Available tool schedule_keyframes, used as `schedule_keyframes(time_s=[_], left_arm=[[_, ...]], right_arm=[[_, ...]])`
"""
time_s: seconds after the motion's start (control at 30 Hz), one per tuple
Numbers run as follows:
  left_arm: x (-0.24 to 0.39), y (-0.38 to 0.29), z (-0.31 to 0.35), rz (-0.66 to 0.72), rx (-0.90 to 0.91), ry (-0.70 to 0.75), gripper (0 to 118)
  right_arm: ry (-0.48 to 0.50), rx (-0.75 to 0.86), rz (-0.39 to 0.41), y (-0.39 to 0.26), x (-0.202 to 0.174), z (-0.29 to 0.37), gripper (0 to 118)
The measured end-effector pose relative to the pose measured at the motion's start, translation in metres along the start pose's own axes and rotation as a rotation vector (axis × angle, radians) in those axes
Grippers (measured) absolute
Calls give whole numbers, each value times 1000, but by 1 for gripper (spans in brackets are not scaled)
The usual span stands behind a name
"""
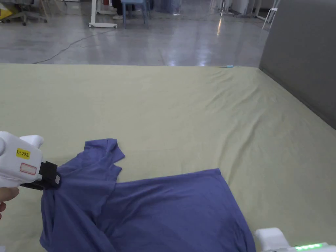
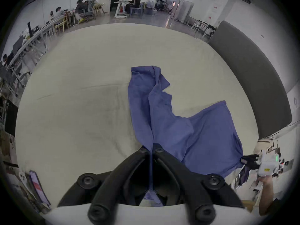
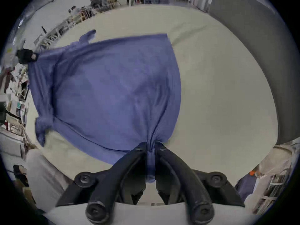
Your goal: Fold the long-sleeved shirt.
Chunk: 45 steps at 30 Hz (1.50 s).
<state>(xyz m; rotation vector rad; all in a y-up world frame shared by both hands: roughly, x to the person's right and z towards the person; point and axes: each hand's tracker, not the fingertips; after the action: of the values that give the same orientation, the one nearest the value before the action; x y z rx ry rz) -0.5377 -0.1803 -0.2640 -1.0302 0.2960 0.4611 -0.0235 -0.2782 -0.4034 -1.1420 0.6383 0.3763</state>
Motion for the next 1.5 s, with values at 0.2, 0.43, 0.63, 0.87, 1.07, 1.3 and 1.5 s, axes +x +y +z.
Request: schedule_keyframes(time_s=[0.2,0.43,0.63,0.87,1.07,1.3,1.5], left_arm=[[-4,47,40,57,34,-65,0],[4,151,133,75,234,-53,0],[12,238,197,74,380,-13,0],[8,306,220,160,483,14,0],[-3,315,192,168,494,26,0],[-26,250,74,163,271,71,0],[-50,147,-49,186,26,92,0]], right_arm=[[27,251,28,110,9,103,4],[-181,455,111,279,7,211,4],[-264,527,73,400,4,270,4],[-324,562,-47,492,12,296,4],[-319,551,-67,492,15,266,4],[-244,365,-7,441,28,129,4],[-162,137,-14,327,34,-8,4]])
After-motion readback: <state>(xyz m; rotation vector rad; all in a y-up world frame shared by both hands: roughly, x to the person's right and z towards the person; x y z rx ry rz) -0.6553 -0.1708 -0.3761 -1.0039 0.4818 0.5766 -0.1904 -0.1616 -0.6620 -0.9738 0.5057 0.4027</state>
